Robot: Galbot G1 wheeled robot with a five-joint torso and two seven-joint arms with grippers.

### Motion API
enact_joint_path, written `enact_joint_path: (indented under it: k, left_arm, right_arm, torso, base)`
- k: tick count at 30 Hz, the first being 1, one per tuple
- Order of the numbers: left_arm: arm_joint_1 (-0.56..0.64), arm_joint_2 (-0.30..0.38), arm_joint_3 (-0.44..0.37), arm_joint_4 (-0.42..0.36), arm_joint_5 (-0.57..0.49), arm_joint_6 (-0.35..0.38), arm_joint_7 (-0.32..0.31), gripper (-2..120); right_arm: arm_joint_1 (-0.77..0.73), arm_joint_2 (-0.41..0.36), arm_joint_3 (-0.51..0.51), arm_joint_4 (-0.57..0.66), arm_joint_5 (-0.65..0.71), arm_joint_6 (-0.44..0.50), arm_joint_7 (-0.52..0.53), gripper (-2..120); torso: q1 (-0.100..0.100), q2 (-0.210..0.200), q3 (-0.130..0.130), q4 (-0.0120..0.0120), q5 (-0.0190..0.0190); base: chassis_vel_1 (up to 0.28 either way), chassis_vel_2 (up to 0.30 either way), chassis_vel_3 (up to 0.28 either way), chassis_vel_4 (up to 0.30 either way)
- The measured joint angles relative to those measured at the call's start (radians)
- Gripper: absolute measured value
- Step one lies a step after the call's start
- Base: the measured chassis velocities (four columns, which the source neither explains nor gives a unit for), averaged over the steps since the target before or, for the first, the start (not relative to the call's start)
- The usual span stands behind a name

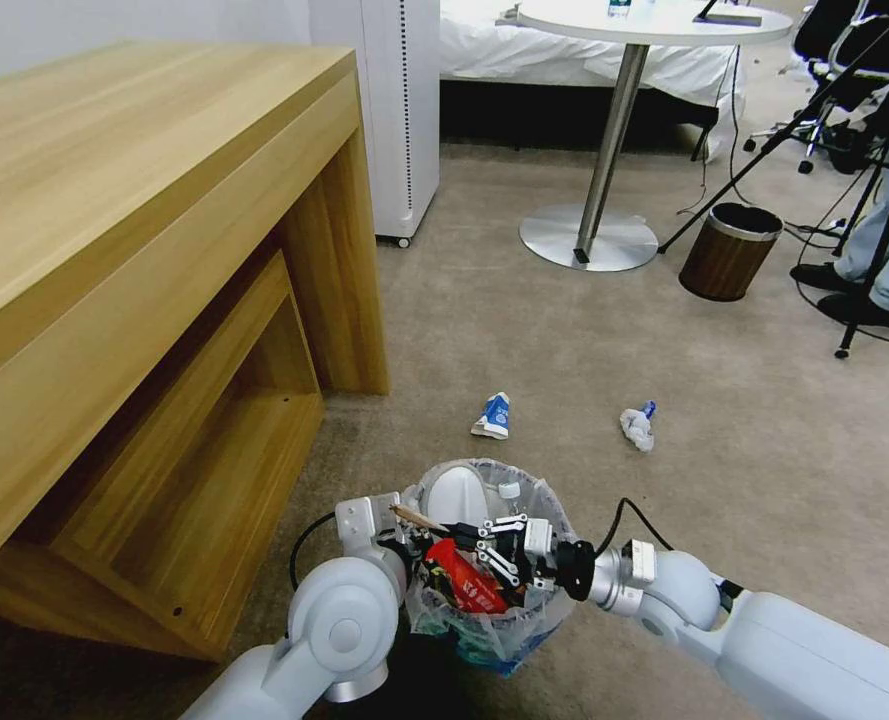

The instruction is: Pick up the trash bin and place the garbage on the floor into it.

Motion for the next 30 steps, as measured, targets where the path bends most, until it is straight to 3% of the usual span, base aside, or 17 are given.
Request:
enact_joint_path:
  k: [20, 24, 30]
  left_arm:
    - [-0.021, 0.005, 0.011, -0.001, -0.013, -0.007, -0.005, 0]
    - [-0.026, 0.009, 0.017, -0.001, -0.018, -0.009, -0.008, 0]
    - [-0.03, 0.008, 0.026, -0.001, -0.02, -0.01, -0.011, 0]
  right_arm:
    - [0.011, -0.018, 0.008, -0.022, -0.004, 0.033, -0.026, 0]
    - [0.01, -0.026, 0.014, -0.03, 0.001, 0.04, -0.048, 10]
    - [0.02, -0.033, 0.021, -0.031, 0.021, 0.033, -0.07, 35]
  torso:
    - [0.0, 0.0, 0.0, 0.0, 0.0001]
    - [0.0, 0.0, 0.0, 0.0, 0.0001]
    - [0.0, 0.0, 0.0, 0.0, 0.0]
  base:
    - [0.0, 0.0, 0.0, 0.0]
    - [0.0, 0.0, 0.0, 0.0]
    - [0.0, 0.0, 0.0, 0.0]
